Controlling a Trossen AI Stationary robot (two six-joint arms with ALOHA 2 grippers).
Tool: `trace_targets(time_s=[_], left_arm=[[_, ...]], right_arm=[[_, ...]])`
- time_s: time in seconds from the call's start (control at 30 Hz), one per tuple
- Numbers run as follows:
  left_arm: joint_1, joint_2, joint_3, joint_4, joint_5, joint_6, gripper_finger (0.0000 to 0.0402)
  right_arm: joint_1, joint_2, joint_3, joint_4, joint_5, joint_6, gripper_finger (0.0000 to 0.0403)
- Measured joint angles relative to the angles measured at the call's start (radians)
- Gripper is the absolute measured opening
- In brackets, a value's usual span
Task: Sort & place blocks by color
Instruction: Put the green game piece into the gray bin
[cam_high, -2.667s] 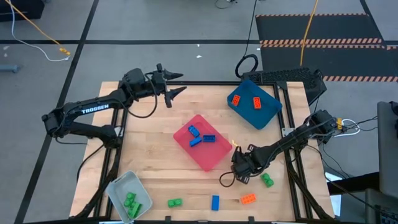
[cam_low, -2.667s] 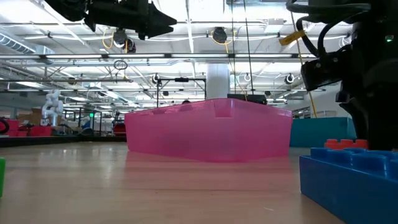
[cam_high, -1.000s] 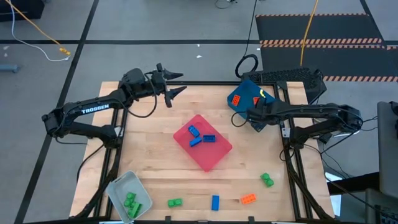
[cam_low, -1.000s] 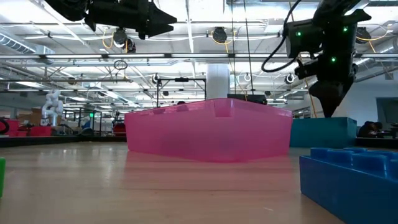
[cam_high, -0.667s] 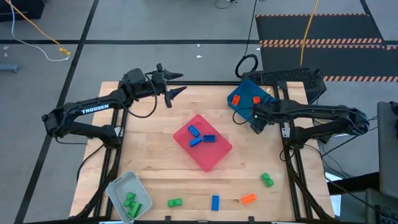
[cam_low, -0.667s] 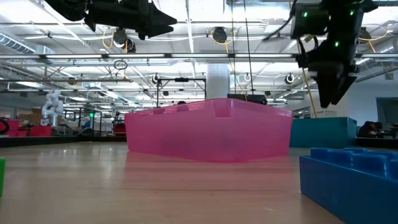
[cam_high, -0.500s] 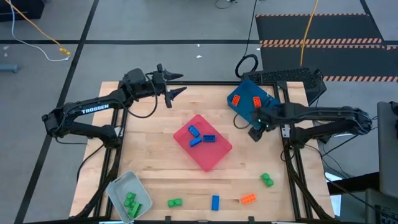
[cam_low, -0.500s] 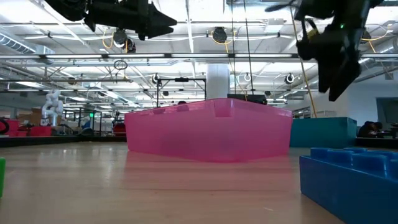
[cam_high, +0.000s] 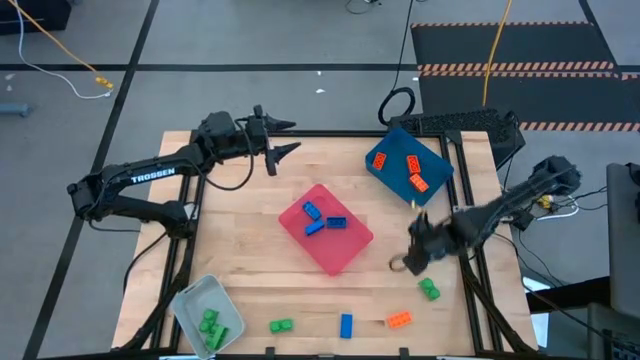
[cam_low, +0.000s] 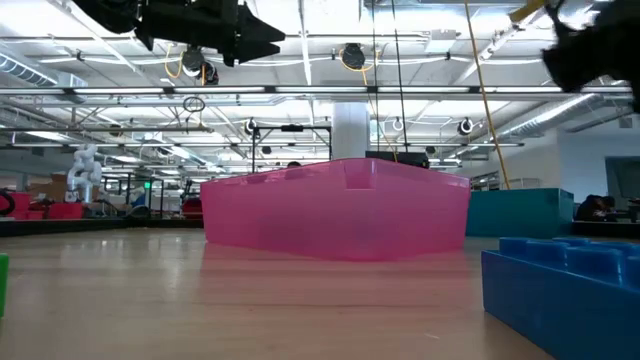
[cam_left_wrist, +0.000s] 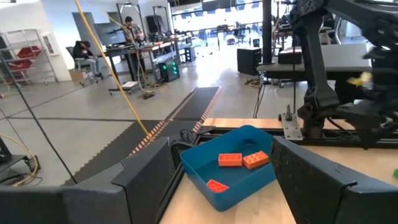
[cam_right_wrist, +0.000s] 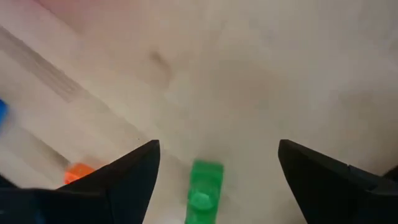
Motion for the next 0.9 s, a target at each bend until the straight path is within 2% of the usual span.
trace_targets(time_s=[0.17,0.3,0.53,0.7,0.9], left_arm=[[-0.009,0.000,0.000,0.003,0.000,0.001,0.0278],[-0.011,0.000,0.000,0.014,0.000,-0.004,0.0278],[-0.011,0.000,0.000,0.017,0.000,-0.026,0.0278],[-0.011,0.000,0.000,0.014,0.000,-0.023,0.0278],[-0.011,0.000,0.000,0.011,0.000,-0.022,0.0278]], right_arm=[[0.152,0.106,-0.001,0.096,-0.052,0.144,0.0320],[0.212,0.170,-0.001,0.163,-0.052,0.208,0.0320],[0.231,0.252,-0.001,0.143,-0.178,0.210,0.0320],[0.231,0.297,-0.001,0.149,-0.183,0.170,0.0320],[0.231,0.319,-0.001,0.155,-0.256,0.157,0.0320]])
